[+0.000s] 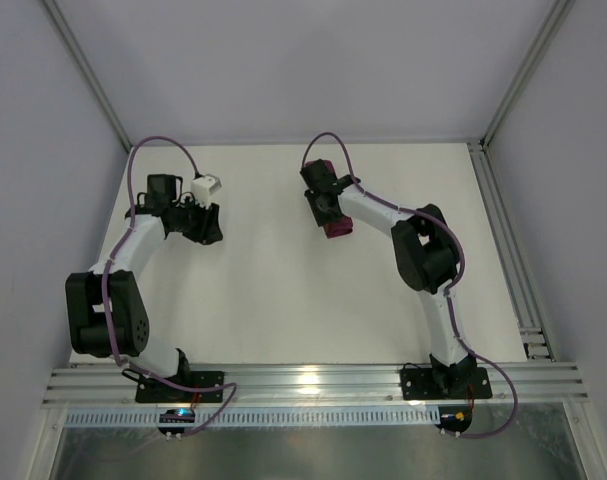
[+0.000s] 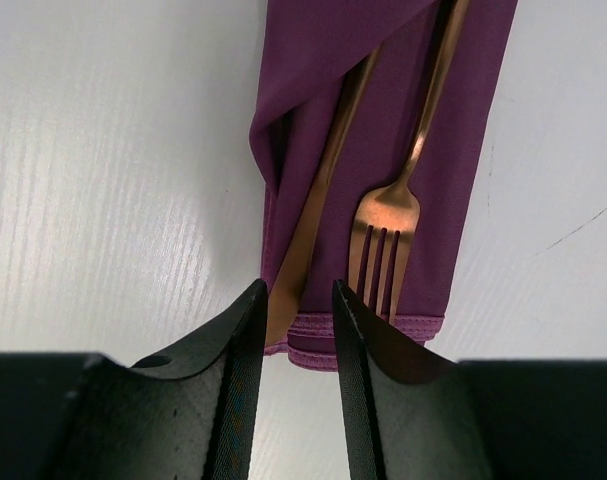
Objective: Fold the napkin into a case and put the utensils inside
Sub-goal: Move the knife to the folded napkin.
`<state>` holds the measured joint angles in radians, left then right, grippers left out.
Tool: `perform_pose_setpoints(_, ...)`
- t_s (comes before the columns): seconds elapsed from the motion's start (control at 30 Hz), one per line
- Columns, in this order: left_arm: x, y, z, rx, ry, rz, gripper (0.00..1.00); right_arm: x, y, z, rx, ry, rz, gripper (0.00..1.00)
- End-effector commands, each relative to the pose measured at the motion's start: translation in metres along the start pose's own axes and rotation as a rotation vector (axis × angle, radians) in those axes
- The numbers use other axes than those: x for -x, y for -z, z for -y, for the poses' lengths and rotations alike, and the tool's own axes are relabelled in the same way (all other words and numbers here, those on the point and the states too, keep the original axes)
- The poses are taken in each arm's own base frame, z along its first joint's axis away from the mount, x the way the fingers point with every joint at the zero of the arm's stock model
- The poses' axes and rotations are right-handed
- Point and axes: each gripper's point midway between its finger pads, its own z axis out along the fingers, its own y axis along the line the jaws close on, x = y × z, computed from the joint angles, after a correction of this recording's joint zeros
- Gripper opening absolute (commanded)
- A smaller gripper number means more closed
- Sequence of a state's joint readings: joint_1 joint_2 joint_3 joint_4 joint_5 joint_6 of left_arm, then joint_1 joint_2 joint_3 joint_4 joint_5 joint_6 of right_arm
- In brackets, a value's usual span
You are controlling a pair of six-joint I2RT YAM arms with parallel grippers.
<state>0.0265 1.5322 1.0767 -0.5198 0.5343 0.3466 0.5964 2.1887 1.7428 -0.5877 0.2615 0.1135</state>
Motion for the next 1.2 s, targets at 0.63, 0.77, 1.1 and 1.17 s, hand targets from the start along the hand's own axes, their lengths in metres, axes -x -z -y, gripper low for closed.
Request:
perform_pose_setpoints(0.63,0.011,0.006,0.002,-0.019,-0.013,0.035,0.43,0.002,-0.001,0.004,0.108,-0.172,0.027,0.27)
perform_pose_setpoints(0.77,0.010,0.005,0.003,-0.020,-0.013,0.032,0.43,0.005,-0.003,0.006,0.161,-0.229,0.041,0.27)
perform_pose_setpoints(1.1,0.011,0.007,0.002,-0.016,-0.019,0.034,0.42,0.006,-0.005,0.000,0.261,-0.284,0.053,0.14)
perform_pose_setpoints(1.17,0.010,0.007,0.003,-0.018,-0.020,0.033,0.42,0.006,-0.005,-0.001,0.268,-0.286,0.054,0.12)
